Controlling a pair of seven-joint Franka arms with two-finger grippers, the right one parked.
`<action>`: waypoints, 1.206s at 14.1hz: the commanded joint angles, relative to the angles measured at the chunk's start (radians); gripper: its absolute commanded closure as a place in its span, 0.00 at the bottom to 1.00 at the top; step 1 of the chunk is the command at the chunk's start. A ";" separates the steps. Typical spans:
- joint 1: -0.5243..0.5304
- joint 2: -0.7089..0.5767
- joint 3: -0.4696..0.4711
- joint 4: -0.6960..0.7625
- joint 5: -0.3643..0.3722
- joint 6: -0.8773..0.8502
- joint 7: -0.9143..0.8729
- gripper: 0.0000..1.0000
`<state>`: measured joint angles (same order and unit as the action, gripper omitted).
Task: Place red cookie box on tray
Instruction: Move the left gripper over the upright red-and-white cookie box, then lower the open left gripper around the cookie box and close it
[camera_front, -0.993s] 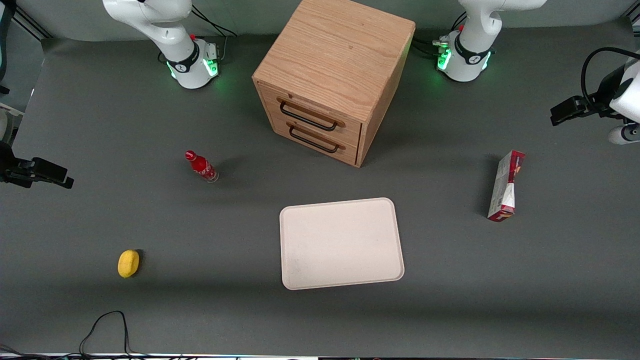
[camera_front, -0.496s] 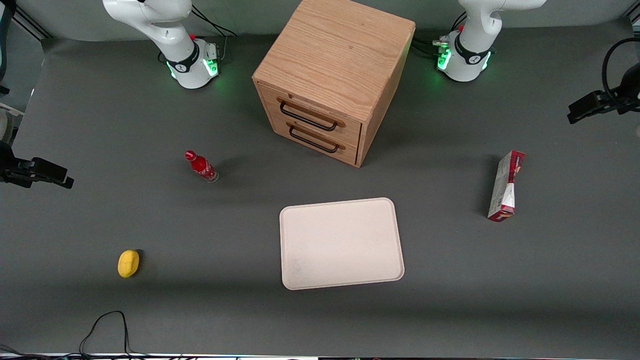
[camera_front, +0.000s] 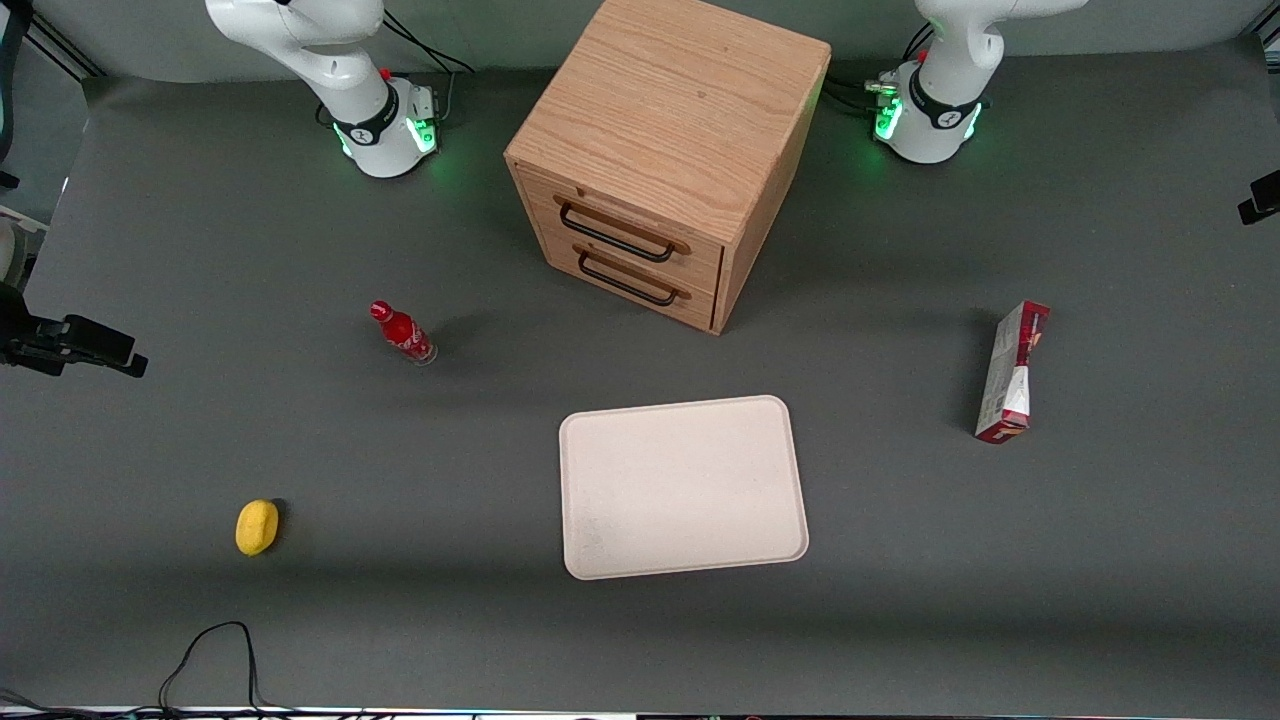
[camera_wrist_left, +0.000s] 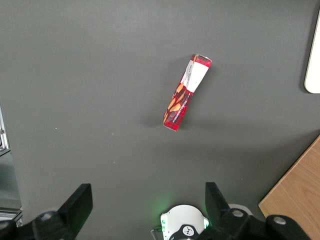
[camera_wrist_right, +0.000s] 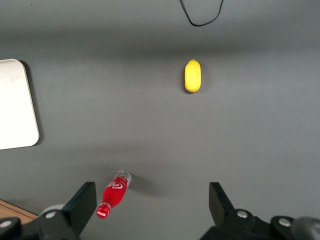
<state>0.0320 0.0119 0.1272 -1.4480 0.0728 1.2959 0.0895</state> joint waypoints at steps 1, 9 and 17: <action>-0.010 0.022 -0.008 0.040 -0.005 -0.078 0.015 0.00; -0.021 -0.082 -0.034 -0.327 -0.013 0.161 0.016 0.00; -0.052 -0.090 -0.035 -0.802 -0.008 0.753 0.139 0.01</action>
<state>-0.0093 -0.0630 0.0858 -2.1377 0.0639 1.9173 0.1644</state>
